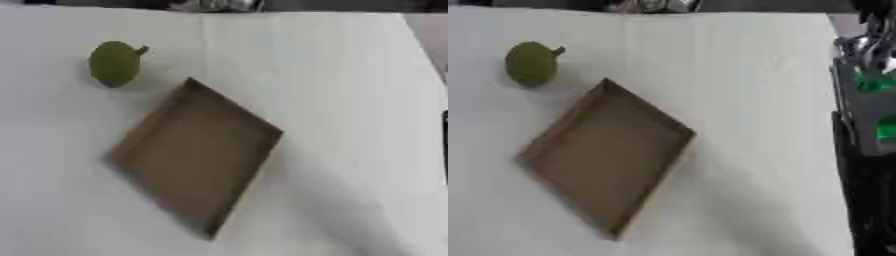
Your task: Pick up objects on the table and place them in the box.
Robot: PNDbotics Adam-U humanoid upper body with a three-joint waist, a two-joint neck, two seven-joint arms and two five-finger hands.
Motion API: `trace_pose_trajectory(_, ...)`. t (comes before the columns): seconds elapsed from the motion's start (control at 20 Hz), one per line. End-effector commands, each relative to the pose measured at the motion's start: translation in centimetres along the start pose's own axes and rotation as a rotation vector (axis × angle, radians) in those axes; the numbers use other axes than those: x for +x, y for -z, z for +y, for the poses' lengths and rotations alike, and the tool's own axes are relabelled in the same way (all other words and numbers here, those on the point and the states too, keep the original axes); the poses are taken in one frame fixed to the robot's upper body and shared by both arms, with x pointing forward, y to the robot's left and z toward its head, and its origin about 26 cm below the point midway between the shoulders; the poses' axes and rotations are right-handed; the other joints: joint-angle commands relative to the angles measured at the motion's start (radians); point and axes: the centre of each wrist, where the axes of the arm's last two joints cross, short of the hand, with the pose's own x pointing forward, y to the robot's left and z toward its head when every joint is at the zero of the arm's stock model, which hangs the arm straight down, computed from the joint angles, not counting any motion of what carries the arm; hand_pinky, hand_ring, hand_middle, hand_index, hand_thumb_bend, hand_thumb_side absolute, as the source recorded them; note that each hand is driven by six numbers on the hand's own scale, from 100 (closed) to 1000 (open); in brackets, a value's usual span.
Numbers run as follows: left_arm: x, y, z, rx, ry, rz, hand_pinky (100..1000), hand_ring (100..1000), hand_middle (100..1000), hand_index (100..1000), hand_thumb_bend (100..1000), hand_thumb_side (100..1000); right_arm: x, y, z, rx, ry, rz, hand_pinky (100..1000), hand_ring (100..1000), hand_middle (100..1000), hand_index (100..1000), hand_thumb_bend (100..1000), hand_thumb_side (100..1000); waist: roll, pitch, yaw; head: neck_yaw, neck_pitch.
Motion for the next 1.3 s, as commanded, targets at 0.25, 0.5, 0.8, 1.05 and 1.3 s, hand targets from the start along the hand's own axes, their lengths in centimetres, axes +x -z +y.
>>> trace_pose_trajectory(0.25, 0.5, 0.6, 0.3, -0.009, 0.013, -0.028, 706, 705, 619, 846, 102, 692, 0.5, 0.7, -0.7, -0.013, -0.012, -0.034, 804, 689, 551, 820, 100, 585, 0.005, -0.017, -0.002, -0.002, -0.008)
trace_pose_trajectory(0.5, 0.7, 1.2, 0.3, -0.037, 0.031, -0.044, 711, 710, 625, 848, 100, 688, 0.5, 0.8, -0.7, -0.010, -0.012, -0.036, 804, 689, 551, 820, 100, 585, 0.009, -0.017, -0.004, -0.004, -0.003)
trace_pose_trajectory(0.8, -1.1, 5.0, 1.2, -0.186, 0.207, -0.103, 726, 729, 655, 879, 100, 694, 0.5, 0.7, -0.6, 0.005, -0.011, -0.037, 804, 689, 551, 820, 100, 585, 0.023, -0.025, -0.010, -0.003, 0.010)
trace_pose_trajectory(1.05, -4.6, 8.8, 2.6, -0.281, 0.407, -0.029, 732, 735, 671, 901, 100, 706, 0.6, 0.6, -0.4, 0.021, -0.005, -0.037, 804, 689, 551, 820, 100, 584, 0.034, -0.033, -0.018, 0.001, 0.022)
trace_pose_trajectory(1.3, -7.2, 11.4, 3.9, -0.363, 0.483, 0.063, 757, 754, 694, 912, 100, 723, 0.7, 0.6, -0.2, 0.036, 0.000, -0.041, 803, 688, 551, 819, 100, 583, 0.041, -0.040, -0.026, 0.010, 0.031)
